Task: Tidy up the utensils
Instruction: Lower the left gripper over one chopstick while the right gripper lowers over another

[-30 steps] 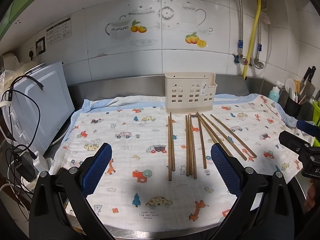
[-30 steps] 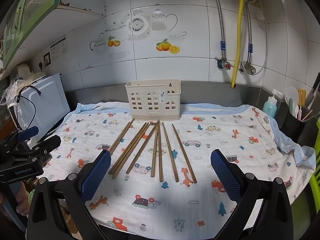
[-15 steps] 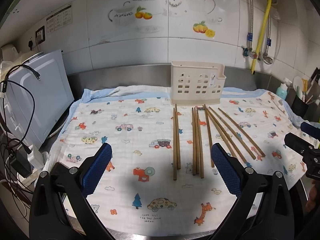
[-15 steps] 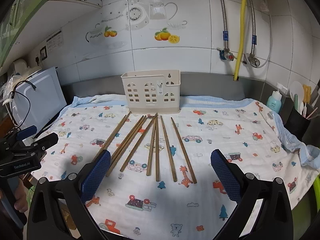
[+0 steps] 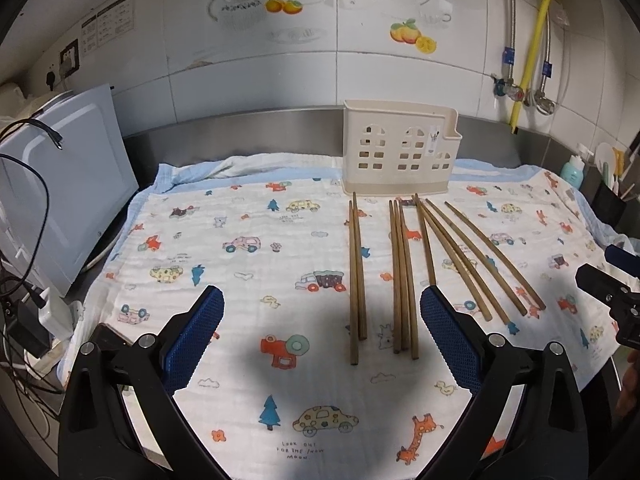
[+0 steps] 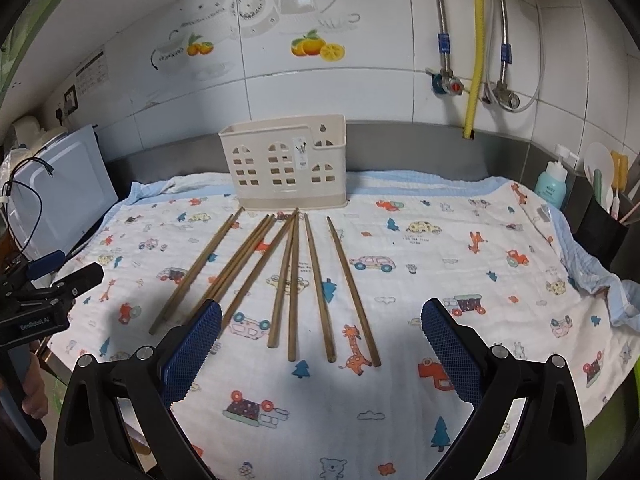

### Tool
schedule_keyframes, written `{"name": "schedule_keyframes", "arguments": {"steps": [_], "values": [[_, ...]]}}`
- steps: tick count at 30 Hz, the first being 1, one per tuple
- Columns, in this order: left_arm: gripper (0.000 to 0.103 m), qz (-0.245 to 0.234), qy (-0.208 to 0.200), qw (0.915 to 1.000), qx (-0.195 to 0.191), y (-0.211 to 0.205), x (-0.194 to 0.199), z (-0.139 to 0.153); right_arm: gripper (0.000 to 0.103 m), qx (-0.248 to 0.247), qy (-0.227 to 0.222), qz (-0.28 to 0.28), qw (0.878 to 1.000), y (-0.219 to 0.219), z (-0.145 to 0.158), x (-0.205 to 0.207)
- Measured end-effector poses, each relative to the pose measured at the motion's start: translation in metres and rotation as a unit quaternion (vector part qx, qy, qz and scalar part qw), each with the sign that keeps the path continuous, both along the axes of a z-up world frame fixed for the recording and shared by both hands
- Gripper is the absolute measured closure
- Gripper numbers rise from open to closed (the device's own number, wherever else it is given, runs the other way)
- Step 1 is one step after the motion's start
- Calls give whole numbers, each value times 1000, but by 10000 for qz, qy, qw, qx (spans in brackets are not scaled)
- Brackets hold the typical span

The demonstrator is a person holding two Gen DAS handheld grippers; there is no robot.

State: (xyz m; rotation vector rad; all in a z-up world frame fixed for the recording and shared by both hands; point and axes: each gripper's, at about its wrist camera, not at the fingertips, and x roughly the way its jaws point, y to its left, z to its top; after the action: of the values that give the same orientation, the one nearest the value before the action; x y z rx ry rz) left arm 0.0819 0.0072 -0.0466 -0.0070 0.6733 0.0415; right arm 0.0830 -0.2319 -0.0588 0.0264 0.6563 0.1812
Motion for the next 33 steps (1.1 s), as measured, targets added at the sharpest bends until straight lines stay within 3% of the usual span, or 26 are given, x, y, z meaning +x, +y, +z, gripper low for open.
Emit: {"name": "schedule_keyframes", "arguments": {"steps": [9,16,19,26,33], "values": [[9,22,231,9994,-256,11,21,-19,7,55,196,-45,9998,-10,-15,16],[36,12,529,9978,-401,21,40,-41,9,59,325,-61,9994,-14,-26,26],[45,-47,670,9965,-507,21,46,-52,20,90,402,-49,9991,-16,-31,30],[51,-169,921,9930,-716,18,63,-68,21,107,497,-53,9987,-18,-38,38],[65,-197,1159,9905,-711,12,82,-84,24,155,595,-92,9981,-23,-46,45]]}}
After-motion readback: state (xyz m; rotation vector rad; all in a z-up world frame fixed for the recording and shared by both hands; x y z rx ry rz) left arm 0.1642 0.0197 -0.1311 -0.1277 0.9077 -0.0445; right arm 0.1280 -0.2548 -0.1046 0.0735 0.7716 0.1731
